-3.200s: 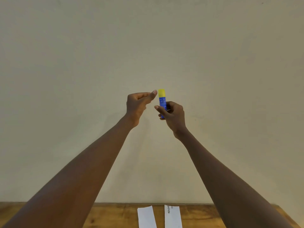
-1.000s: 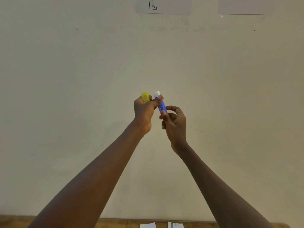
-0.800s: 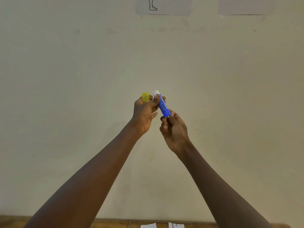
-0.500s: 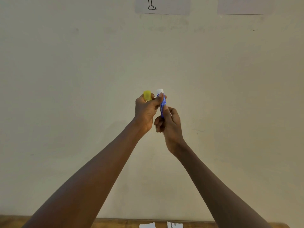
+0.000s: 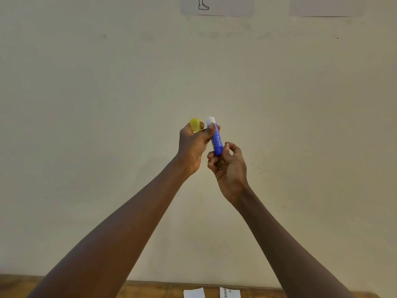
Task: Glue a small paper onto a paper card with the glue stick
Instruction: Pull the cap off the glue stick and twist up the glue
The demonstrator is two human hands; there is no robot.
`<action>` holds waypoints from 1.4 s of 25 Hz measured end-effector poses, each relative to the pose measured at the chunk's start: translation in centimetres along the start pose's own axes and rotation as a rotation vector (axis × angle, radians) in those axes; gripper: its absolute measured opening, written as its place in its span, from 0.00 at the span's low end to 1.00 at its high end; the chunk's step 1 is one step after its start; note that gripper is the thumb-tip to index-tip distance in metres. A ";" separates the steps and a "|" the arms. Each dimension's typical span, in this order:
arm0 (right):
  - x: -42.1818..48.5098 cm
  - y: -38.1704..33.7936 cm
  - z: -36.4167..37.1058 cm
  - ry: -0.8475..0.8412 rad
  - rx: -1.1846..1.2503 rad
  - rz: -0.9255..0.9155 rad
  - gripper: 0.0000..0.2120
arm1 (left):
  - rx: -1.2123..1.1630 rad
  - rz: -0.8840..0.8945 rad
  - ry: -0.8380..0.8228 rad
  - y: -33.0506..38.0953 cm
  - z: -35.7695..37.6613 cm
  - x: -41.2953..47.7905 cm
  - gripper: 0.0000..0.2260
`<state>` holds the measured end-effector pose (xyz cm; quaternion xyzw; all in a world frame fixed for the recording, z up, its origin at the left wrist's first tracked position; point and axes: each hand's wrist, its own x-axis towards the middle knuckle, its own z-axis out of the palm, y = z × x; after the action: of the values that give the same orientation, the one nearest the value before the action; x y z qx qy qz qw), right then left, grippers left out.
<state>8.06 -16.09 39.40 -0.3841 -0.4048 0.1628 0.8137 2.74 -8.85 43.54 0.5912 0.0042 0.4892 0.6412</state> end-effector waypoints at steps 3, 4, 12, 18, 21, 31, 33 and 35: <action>0.2 0.4 -0.1 0.069 -0.301 -0.190 0.11 | 0.028 0.022 0.037 -0.4 -0.2 0.0 0.12; 0.2 0.4 0.0 0.096 -0.434 -0.281 0.13 | 0.023 0.030 0.046 -0.4 -0.2 0.0 0.12; 0.0 0.5 0.1 0.101 -0.219 -0.087 0.08 | 0.033 0.048 0.046 -0.6 0.0 -0.1 0.09; 0.1 0.6 0.6 0.051 -0.239 -0.141 0.04 | 0.044 0.063 0.021 -0.1 0.0 0.1 0.13; 0.0 0.4 0.4 0.043 -0.179 -0.101 0.05 | 0.071 0.074 0.033 -0.3 0.0 -0.1 0.11; -0.3 0.4 0.3 0.035 -0.199 -0.052 0.10 | 0.113 0.074 0.053 -0.6 0.2 -0.4 0.11; -0.5 0.6 0.3 0.049 -0.268 -0.139 0.14 | 0.087 0.061 0.078 -0.7 0.2 -0.3 0.10; -0.4 0.8 0.3 0.034 -0.220 -0.102 0.11 | 0.100 0.054 0.072 -0.5 0.4 -0.3 0.10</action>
<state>7.60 -15.64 38.69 -0.4527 -0.4251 0.0695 0.7807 3.13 -9.20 43.07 0.6044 0.0359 0.5264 0.5969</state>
